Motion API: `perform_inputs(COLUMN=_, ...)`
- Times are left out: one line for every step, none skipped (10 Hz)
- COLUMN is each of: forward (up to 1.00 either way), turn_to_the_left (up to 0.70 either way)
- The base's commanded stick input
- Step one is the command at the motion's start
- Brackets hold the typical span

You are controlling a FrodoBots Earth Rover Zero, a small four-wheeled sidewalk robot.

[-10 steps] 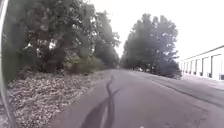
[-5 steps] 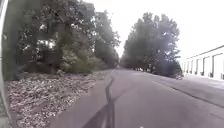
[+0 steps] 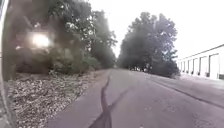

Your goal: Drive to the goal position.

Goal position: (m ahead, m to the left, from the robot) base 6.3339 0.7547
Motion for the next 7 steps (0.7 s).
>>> perform_inputs(forward=0.70, turn_to_the_left=0.01)
perform_inputs(forward=0.70, turn_to_the_left=0.01)
perform_inputs(forward=0.70, turn_to_the_left=0.01)
perform_inputs(forward=0.70, turn_to_the_left=0.01)
perform_inputs(forward=0.70, turn_to_the_left=-0.08)
perform_inputs(forward=0.70, turn_to_the_left=-0.20)
perform_inputs(forward=0.70, turn_to_the_left=-0.20)
